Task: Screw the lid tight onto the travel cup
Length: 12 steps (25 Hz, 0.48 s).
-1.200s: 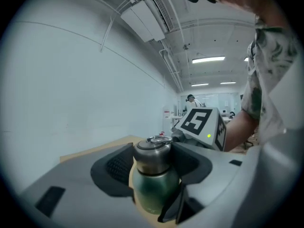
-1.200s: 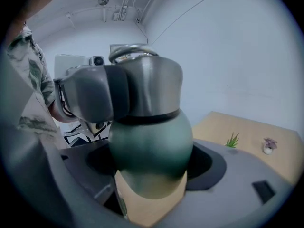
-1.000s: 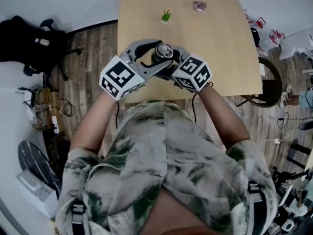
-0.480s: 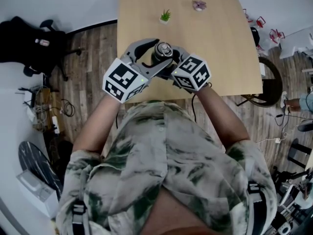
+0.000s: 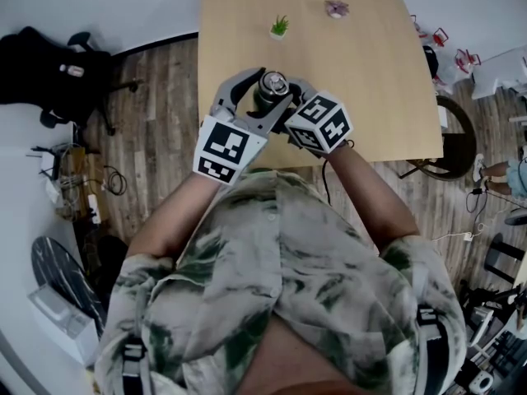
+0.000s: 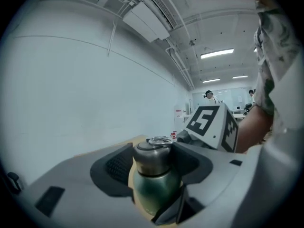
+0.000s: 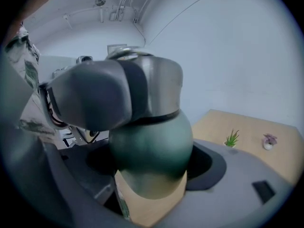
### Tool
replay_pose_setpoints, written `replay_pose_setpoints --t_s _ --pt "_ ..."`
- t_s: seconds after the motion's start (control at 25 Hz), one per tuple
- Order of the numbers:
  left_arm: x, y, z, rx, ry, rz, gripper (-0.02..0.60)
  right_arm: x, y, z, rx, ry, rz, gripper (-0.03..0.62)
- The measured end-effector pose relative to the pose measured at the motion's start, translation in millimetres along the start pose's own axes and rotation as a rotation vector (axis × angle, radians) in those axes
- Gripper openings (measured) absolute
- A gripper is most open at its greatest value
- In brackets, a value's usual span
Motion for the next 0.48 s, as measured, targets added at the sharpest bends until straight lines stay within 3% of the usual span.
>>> replay_pose_setpoints --t_s 0.24,0.48 --pt "-2 6 -1 0.005 -0.02 -0.152 0.261 -4 -1 2 -0.028 -0.014 0.021 0.4" --pt "-9 13 -1 0.039 -0.034 -0.355 0.261 -5 6 4 -0.057 -0.02 0.061 0.4"
Point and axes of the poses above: the fingertips, and each gripper's own axes: x forward along the fingers, y to its left, z out of its top, the point moved 6 cm from there along -x, backward along the fingers, and after that the axes turned 11 degrees about -z, right-handed, at the moved point
